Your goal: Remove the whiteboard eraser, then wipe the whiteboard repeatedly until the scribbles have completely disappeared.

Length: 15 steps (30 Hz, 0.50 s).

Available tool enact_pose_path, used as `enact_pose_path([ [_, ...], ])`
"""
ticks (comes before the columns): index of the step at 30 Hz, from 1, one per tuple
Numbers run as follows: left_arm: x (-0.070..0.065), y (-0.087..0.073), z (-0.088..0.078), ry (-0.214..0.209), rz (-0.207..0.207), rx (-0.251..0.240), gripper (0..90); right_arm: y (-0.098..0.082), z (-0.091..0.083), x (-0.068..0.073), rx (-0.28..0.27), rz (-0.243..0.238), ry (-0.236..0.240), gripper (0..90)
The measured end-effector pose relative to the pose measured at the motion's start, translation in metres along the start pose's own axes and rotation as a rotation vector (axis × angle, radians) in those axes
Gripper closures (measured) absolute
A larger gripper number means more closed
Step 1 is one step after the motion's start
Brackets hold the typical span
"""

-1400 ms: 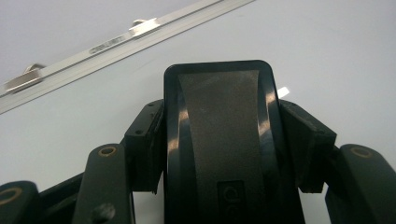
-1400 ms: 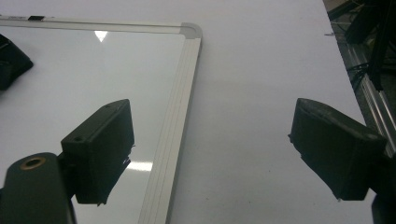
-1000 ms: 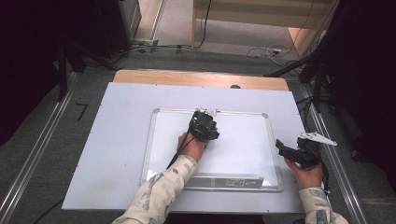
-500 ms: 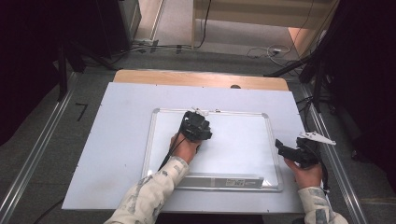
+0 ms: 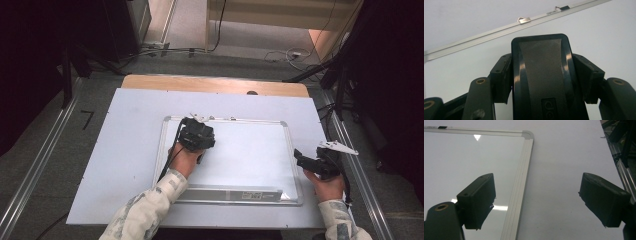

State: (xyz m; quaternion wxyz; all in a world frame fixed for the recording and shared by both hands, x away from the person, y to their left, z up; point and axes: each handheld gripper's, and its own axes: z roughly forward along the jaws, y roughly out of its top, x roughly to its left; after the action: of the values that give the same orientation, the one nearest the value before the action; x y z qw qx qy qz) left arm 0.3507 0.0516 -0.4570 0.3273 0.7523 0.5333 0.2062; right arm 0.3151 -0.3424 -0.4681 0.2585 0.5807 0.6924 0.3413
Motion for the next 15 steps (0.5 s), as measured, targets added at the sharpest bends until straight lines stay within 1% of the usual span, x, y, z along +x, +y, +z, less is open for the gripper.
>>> enact_pose_path([
  [5,0.009,-0.004,-0.005,0.006,-0.021,-0.004,39.3,0.000,-0.001,0.000,0.000,-0.003,-0.002,12.2],
  [11,0.011,-0.005,-0.010,0.002,-0.035,-0.022,39.3,0.000,0.000,0.000,0.001,0.002,-0.001,12.2],
  [15,0.014,-0.006,-0.013,-0.010,-0.041,-0.031,39.3,0.003,0.004,0.002,0.002,0.003,0.004,12.2],
])
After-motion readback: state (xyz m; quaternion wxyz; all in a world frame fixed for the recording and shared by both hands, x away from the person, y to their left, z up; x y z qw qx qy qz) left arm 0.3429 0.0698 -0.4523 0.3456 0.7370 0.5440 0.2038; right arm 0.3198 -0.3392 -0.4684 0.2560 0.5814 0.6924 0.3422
